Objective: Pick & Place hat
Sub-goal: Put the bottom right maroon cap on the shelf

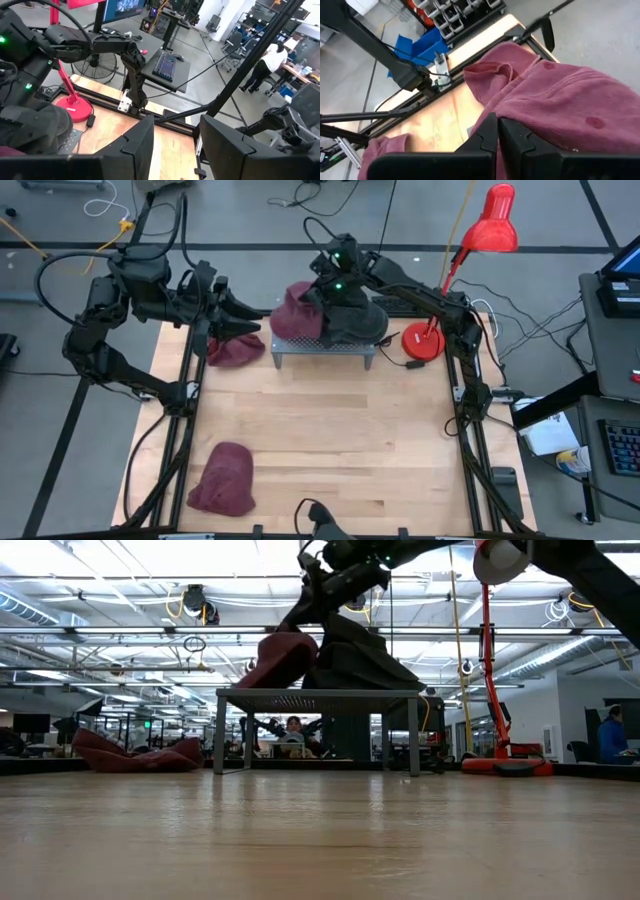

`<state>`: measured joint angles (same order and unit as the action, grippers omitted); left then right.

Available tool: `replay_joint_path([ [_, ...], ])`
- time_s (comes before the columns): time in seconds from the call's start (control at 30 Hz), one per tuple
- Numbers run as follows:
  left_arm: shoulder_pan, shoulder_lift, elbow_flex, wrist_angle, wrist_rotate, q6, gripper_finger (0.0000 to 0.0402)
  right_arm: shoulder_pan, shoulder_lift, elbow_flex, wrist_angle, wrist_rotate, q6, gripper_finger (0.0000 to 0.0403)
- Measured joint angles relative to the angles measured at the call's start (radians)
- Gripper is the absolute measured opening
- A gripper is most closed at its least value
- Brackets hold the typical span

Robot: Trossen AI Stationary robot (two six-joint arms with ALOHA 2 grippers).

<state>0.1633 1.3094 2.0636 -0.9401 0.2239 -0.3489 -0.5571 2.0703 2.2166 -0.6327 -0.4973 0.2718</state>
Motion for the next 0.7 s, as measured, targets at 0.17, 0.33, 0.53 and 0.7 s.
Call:
replay_joint_path([
  [0.17, 0.001, 0.000, 0.000, 0.002, -0.008, -0.001, 0.0159, 0.003, -0.002, 0.000, -0.007, 0.000, -0.025, 0.0000],
  [0.33, 0.001, 0.000, 0.000, 0.002, -0.008, -0.001, 0.0149, 0.011, -0.003, 0.000, -0.079, 0.082, -0.060, 0.0000],
  [0.53, 0.001, 0.000, 0.000, 0.002, -0.008, -0.004, 0.0140, 0.023, -0.002, 0.000, -0.119, 0.213, -0.087, 0.0004],
  [0.7, 0.001, 0.000, 0.000, 0.002, -0.008, -0.008, 0.0143, 0.023, -0.006, 0.000, -0.107, 0.225, -0.059, 0.0046],
])
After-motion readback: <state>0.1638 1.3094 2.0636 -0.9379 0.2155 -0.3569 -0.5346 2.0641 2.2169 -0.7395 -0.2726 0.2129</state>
